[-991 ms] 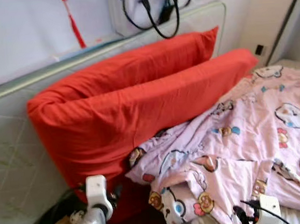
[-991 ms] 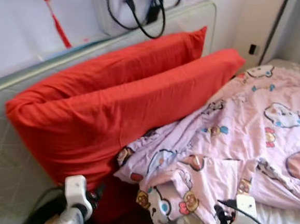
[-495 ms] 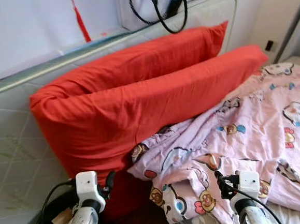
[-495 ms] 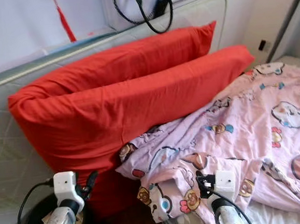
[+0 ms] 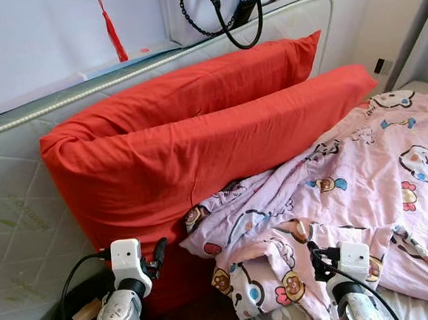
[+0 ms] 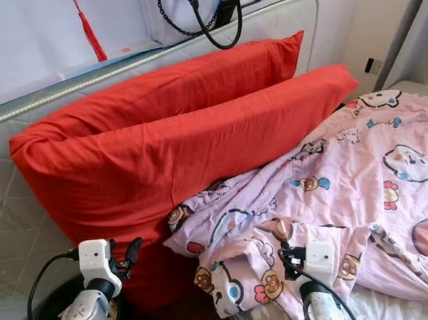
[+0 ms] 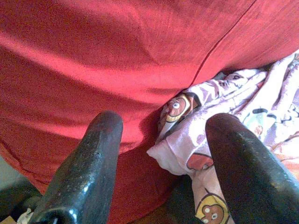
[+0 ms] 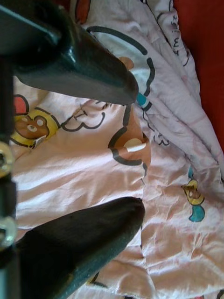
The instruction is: Clean up the room
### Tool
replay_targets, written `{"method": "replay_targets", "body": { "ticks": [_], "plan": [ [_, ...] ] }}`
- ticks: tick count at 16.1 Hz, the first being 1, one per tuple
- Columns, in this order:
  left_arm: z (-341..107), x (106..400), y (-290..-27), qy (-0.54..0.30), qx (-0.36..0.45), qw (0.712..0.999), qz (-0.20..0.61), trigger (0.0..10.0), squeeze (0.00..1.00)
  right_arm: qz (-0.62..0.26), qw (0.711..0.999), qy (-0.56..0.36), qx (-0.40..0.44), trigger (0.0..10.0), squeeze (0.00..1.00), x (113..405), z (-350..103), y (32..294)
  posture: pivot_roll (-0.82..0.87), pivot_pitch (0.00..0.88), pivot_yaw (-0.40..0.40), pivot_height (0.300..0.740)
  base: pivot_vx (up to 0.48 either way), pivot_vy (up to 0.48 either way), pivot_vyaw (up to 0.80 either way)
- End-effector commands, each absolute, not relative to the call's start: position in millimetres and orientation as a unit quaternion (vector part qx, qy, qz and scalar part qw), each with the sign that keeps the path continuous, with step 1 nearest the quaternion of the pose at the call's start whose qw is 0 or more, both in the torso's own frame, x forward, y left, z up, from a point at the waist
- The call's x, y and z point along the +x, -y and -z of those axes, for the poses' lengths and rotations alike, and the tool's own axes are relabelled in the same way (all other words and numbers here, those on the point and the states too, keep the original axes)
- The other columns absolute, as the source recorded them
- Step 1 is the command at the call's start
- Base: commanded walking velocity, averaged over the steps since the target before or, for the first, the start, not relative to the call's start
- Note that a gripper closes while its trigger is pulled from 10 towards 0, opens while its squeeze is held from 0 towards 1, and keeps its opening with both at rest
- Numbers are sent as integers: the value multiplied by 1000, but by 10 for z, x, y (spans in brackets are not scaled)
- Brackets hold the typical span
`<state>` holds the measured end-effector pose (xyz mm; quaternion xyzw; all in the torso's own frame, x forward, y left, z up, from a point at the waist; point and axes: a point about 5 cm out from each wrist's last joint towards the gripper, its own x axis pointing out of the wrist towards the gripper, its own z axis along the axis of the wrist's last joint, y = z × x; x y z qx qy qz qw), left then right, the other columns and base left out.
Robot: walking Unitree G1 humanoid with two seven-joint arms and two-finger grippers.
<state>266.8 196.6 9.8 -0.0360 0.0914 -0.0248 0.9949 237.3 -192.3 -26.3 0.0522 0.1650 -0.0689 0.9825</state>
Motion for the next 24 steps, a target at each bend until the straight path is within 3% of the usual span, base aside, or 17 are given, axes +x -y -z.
{"method": "replay_targets", "body": {
  "ticks": [1, 5, 24],
  "plan": [
    [-144, 2696, -1985, -84, -33, 996, 25, 10000, 0, 65, 982, -171, 52, 10000, 0, 2415, 255, 1876, 58, 0, 41, 711, 0, 0, 0],
    [-133, 2691, -1973, -90, -34, 995, 27, 10000, 0, 56, 981, -176, 56, 10000, 0, 2433, 264, 1800, 64, 9, 38, 666, 0, 0, 0],
    [-142, 2700, -1981, -94, -35, 995, 21, 10000, 0, 68, 976, -196, 67, 10000, 0, 2500, 268, 1797, 74, 40, 40, 646, 0, 0, 0]
  ]
}}
